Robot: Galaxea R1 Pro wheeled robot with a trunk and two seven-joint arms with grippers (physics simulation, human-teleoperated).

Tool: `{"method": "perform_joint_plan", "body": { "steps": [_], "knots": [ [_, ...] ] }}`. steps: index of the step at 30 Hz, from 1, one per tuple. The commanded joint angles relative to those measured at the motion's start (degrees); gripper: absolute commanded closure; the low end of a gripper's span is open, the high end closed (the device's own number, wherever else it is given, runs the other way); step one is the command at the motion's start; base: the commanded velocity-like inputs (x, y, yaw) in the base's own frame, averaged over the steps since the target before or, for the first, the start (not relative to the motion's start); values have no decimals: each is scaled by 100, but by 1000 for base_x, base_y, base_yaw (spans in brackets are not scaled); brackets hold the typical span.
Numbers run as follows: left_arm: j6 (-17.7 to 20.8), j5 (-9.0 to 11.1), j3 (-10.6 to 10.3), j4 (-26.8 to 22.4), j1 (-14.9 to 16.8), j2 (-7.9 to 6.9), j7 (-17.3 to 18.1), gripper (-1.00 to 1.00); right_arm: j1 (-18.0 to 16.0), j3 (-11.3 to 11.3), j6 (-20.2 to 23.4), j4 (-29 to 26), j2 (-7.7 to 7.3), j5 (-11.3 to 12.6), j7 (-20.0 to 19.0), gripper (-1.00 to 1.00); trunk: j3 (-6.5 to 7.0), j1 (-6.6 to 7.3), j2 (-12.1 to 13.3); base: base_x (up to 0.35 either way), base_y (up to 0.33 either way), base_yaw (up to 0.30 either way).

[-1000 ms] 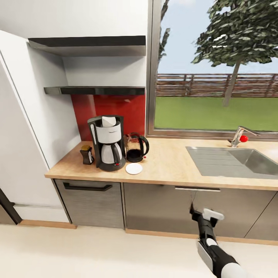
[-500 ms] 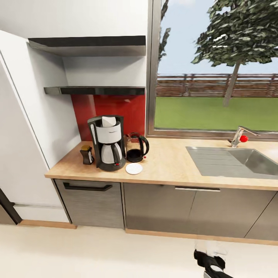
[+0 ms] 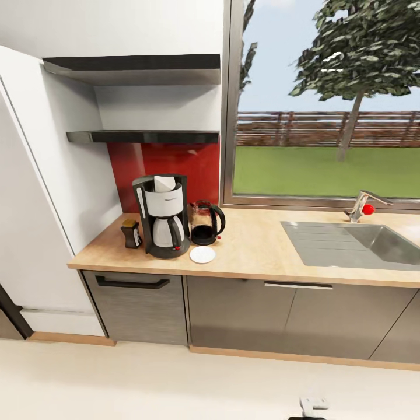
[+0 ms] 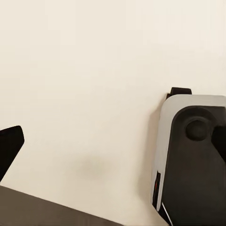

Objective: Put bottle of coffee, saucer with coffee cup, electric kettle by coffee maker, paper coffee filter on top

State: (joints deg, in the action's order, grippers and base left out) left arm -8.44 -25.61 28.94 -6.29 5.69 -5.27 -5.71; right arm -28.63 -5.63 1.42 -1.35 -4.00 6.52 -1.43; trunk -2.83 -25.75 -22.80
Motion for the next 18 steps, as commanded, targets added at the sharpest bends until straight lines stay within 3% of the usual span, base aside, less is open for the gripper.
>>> {"method": "perform_joint_plan", "body": {
  "steps": [1,10,18],
  "knots": [
    [-26,-60,39,18,5,0,-27,-100,0,-47,15,-5,1,58,-15,-100,-13,-3,-12,0,0,0],
    [-26,-52,59,235,9,-15,-36,-100,34,-43,30,-6,27,51,-9,-100,-13,-3,-12,0,0,-7],
    [-26,-50,59,242,4,-18,-17,-100,107,-39,8,-6,25,59,-18,-100,-13,-3,-12,0,0,-234]
  ]
}}
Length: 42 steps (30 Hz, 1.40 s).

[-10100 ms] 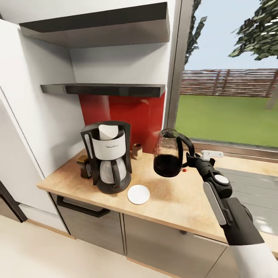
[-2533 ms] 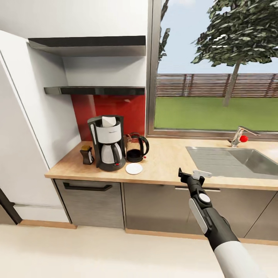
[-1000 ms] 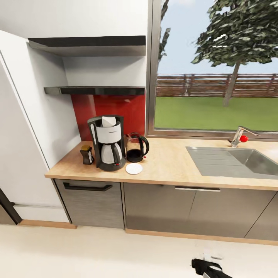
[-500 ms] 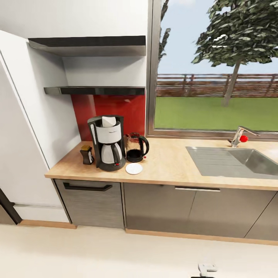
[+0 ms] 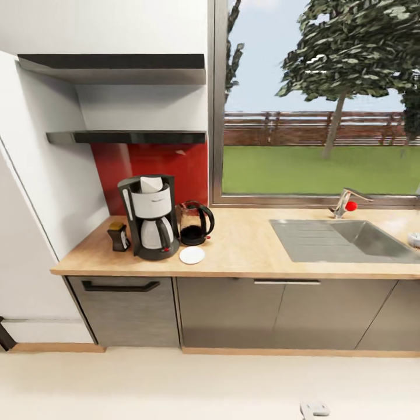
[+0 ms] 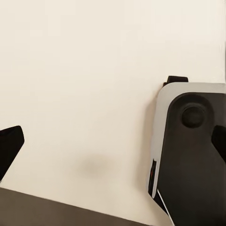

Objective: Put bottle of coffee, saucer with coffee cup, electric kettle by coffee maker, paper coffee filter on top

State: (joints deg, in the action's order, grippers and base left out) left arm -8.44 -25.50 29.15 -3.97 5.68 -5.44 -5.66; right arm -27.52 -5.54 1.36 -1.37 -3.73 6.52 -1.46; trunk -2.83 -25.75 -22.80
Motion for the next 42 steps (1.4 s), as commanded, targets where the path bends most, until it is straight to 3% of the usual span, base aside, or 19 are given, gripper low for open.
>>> {"method": "perform_joint_plan", "body": {
  "steps": [1,17,42],
  "knots": [
    [-26,-60,36,10,5,-1,-22,-100,-3,-47,14,-3,-3,63,-14,-100,-13,-3,-13,0,0,-289],
    [-18,-69,11,54,9,10,-22,-100,51,-44,10,-3,-5,69,-13,-100,-13,-3,-13,76,-16,-299],
    [-9,-63,28,66,12,8,-32,-100,80,-44,5,-3,-5,69,-13,-100,-13,-3,-13,233,-241,-300]
  ]
}}
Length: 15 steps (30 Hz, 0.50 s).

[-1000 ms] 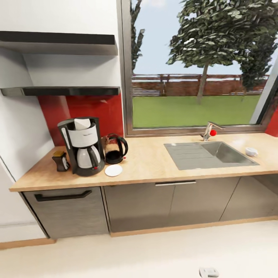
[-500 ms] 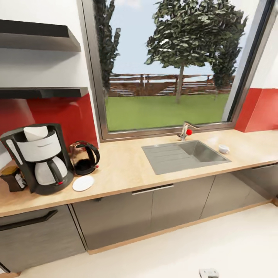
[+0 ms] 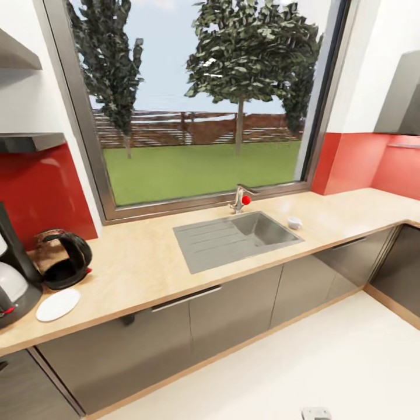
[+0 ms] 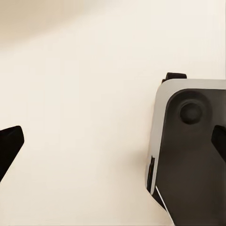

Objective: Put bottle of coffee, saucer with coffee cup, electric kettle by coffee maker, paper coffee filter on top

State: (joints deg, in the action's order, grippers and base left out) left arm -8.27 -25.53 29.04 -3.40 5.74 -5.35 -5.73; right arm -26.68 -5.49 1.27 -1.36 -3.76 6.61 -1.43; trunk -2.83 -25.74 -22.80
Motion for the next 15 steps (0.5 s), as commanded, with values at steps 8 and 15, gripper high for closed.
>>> {"method": "perform_joint_plan", "body": {
  "steps": [8,15],
  "knots": [
    [-26,-58,49,9,5,-1,-24,-100,-4,-48,13,-4,-1,60,-14,-100,-13,-4,-12,57,-308,-300],
    [-26,-49,60,6,6,-9,-24,-100,-4,-48,13,-4,-1,60,-8,-100,-13,-4,-12,35,-307,-300]
  ]
}}
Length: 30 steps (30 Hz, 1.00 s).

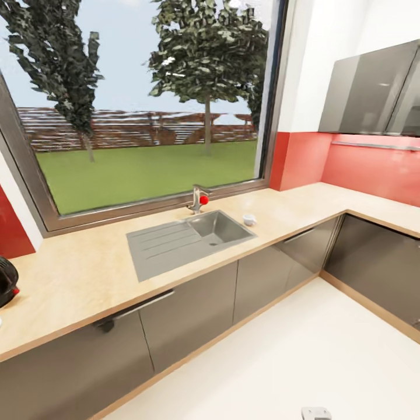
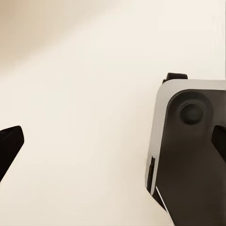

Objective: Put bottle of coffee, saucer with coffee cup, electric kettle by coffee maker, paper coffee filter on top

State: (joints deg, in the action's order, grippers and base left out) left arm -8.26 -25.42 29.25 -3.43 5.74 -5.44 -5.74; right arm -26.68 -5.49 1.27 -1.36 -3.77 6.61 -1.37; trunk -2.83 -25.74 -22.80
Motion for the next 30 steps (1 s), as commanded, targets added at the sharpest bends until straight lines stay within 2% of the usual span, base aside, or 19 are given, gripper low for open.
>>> {"method": "perform_joint_plan", "body": {
  "steps": [1,13,30],
  "knots": [
    [-26,-60,42,9,6,-1,-28,-100,-4,-48,13,-4,-1,60,-13,-100,-13,-5,-12,183,-277,-300],
    [-26,-60,46,9,6,5,-33,-100,2,-48,13,-4,-1,60,-12,-100,-13,-5,-12,242,-242,-286],
    [-26,-60,36,16,6,1,-34,-100,116,-48,10,-2,-27,39,9,-100,-13,-5,-12,280,-211,-18]
  ]
}}
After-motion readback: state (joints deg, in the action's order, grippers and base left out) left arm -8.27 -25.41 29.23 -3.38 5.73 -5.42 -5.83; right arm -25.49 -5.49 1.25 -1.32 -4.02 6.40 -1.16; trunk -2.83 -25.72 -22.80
